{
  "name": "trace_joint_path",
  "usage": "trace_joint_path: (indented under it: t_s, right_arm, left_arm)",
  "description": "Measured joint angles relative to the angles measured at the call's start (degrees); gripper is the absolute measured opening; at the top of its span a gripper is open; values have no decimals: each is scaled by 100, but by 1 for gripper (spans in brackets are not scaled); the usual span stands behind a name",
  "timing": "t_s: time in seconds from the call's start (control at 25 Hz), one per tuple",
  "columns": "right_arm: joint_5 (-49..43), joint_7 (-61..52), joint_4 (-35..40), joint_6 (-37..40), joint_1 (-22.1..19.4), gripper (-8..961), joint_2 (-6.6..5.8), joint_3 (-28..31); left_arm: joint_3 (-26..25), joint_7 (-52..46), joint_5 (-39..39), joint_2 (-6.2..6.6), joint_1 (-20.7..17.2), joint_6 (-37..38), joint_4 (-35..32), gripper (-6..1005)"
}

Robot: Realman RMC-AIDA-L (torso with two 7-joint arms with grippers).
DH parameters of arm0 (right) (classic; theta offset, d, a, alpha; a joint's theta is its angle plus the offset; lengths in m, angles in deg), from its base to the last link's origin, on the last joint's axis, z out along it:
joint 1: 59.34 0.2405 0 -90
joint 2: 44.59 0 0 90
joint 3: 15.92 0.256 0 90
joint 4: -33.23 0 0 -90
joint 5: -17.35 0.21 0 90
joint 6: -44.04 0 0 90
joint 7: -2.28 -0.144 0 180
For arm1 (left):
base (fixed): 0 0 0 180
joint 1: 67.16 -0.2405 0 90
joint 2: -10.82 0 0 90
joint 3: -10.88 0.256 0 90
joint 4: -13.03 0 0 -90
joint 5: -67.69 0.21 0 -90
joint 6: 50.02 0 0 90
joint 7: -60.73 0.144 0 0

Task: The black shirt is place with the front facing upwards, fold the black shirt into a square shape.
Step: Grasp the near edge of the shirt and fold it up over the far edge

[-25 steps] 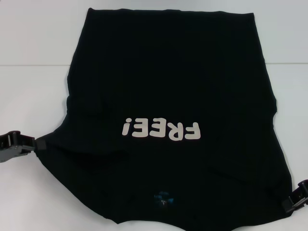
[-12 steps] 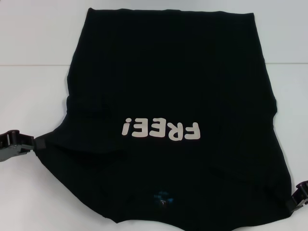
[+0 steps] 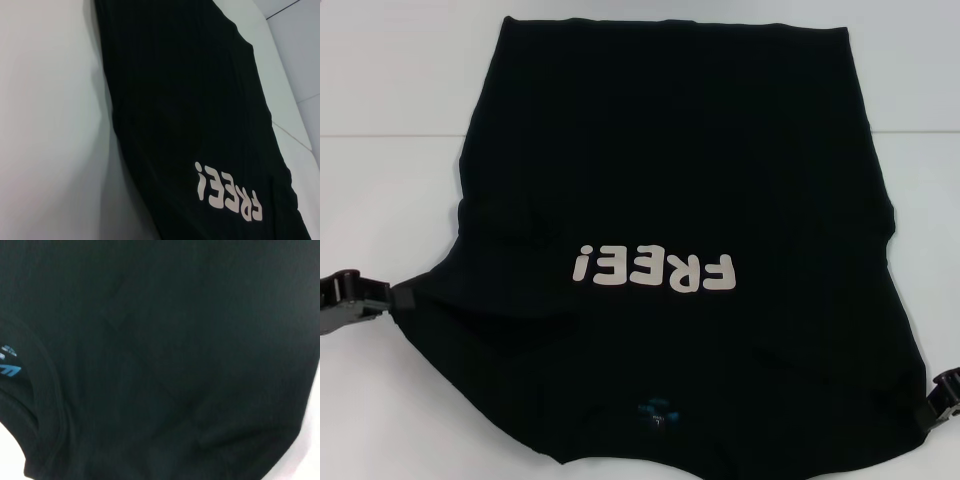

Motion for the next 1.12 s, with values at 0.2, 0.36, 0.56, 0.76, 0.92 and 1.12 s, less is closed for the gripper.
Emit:
trace_joint_path:
  t_s: [0.2,0.36,0.56,0.76,0.92,1.12]
  right_arm:
    - [1,22,35,36,18,20,11,0]
    - [6,36,38,45,39,18,3,4]
    - [66,151,78,195,53,15,-46,92]
    - [188,354,364,555,23,13,-58,289]
    - [215,497,472,764,-18,14,-108,482]
    - [197,649,467,939,-132,14,-141,507]
  left_arm:
    - [-109,100,-4,20,0,29,101,21]
    - [-220,152,-4,39,-7,60,139,21]
    - [-195,213,42,49,-16,134,170,21]
    - [-142,295,57,128,-51,317,353,21]
    - [-184,311,25,189,-114,483,431,21]
    - [-123,319,88,201,-145,849,446,20]
